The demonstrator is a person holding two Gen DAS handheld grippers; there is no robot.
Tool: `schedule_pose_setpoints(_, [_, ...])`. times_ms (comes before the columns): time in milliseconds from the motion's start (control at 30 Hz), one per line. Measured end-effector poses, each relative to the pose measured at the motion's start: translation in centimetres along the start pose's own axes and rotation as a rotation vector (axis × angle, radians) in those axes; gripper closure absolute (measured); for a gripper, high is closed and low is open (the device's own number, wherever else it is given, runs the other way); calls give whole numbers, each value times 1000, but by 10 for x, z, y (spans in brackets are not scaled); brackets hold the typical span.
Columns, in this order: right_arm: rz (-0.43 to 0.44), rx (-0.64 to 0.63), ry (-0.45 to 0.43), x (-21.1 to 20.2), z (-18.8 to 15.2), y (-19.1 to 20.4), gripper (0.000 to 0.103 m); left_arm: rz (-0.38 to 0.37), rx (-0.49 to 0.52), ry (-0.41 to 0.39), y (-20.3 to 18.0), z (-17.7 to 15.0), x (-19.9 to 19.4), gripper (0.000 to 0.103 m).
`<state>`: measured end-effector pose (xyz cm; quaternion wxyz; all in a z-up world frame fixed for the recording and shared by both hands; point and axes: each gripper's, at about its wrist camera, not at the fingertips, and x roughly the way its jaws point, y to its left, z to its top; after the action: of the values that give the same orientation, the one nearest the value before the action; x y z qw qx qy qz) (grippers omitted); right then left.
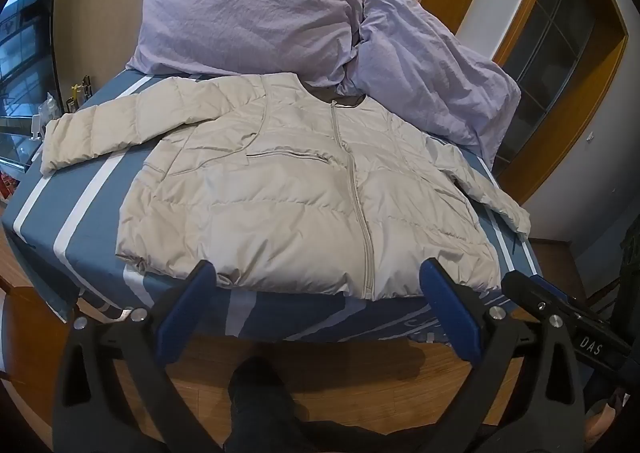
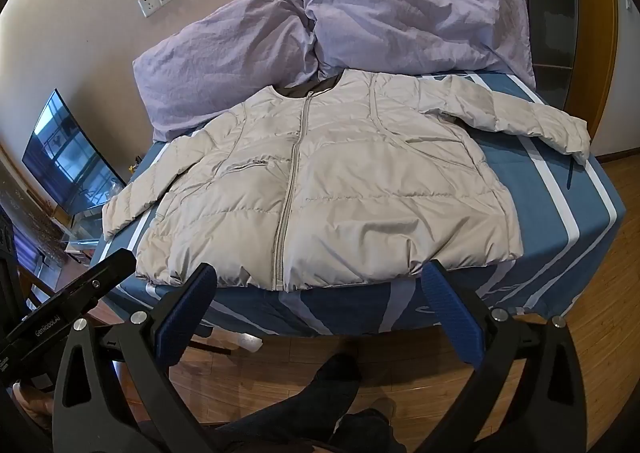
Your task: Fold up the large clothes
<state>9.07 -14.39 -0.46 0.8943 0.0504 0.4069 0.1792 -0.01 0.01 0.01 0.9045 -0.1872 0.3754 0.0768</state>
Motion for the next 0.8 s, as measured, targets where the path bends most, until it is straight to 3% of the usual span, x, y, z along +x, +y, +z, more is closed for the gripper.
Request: schedule_pose_setpoints(800, [-2,-2,-1,0,0,0,1,2,1,3,0,0,0,2])
